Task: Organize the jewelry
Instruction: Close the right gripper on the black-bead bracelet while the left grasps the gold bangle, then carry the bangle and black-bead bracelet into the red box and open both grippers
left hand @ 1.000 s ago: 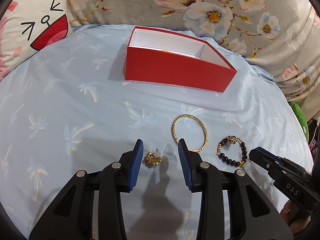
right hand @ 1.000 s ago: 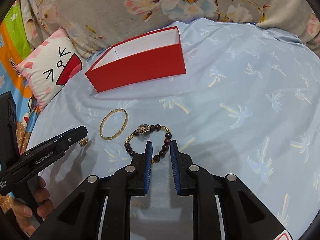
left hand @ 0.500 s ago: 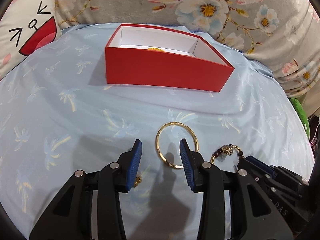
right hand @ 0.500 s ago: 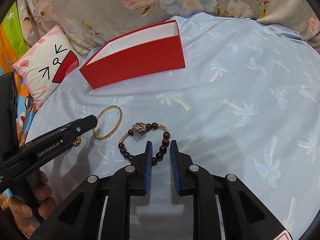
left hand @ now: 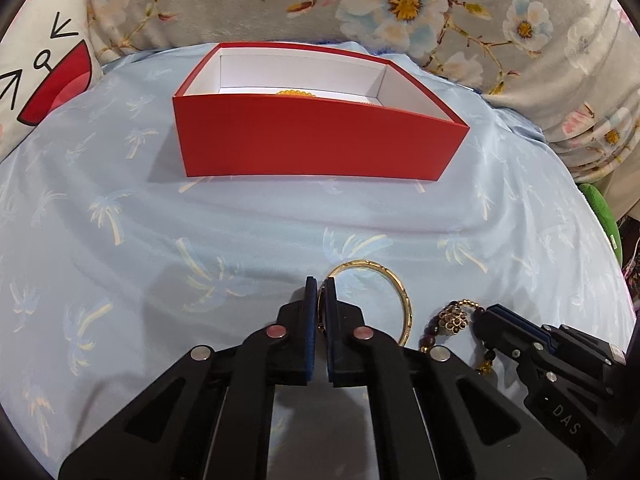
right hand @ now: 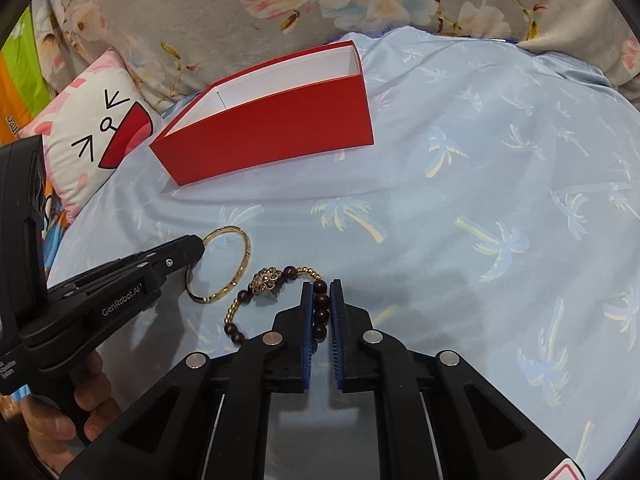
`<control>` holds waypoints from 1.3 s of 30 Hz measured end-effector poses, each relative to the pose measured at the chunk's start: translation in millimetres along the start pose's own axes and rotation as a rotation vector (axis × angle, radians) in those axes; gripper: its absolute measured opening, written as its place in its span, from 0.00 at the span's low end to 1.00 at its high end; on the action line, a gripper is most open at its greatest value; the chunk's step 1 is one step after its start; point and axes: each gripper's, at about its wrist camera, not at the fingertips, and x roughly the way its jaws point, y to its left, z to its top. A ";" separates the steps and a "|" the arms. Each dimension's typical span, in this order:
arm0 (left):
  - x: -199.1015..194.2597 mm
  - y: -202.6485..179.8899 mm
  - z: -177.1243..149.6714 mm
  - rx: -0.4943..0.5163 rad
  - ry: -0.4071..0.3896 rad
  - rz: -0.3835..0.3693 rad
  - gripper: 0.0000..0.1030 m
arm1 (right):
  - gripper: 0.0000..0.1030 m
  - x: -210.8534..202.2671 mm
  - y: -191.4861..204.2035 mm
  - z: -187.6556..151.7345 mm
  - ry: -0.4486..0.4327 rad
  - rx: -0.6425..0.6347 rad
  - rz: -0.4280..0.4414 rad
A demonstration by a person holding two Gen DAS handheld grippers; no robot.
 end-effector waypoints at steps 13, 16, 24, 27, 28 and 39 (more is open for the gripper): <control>-2.9 0.9 -0.5 -0.019 -0.010 -0.015 0.02 | 0.08 -9.5 11.8 27.2 -0.080 0.007 0.068; -4.9 1.1 -2.4 -0.020 -0.010 -0.016 0.02 | 0.08 -23.0 14.8 29.4 -0.108 -0.002 0.086; -23.3 -1.0 -3.3 -0.032 -0.030 -0.036 0.02 | 0.08 -50.4 13.6 26.5 -0.148 0.004 0.096; -33.2 -2.8 -3.9 -0.029 -0.044 -0.039 0.02 | 0.08 -57.1 12.6 22.3 -0.153 0.006 0.096; -36.5 -3.5 -3.8 -0.029 -0.047 -0.043 0.02 | 0.08 -59.6 12.5 21.2 -0.156 0.006 0.096; -64.7 -13.1 7.1 -0.006 -0.081 -0.049 0.02 | 0.08 -82.7 11.2 25.9 -0.194 -0.002 0.094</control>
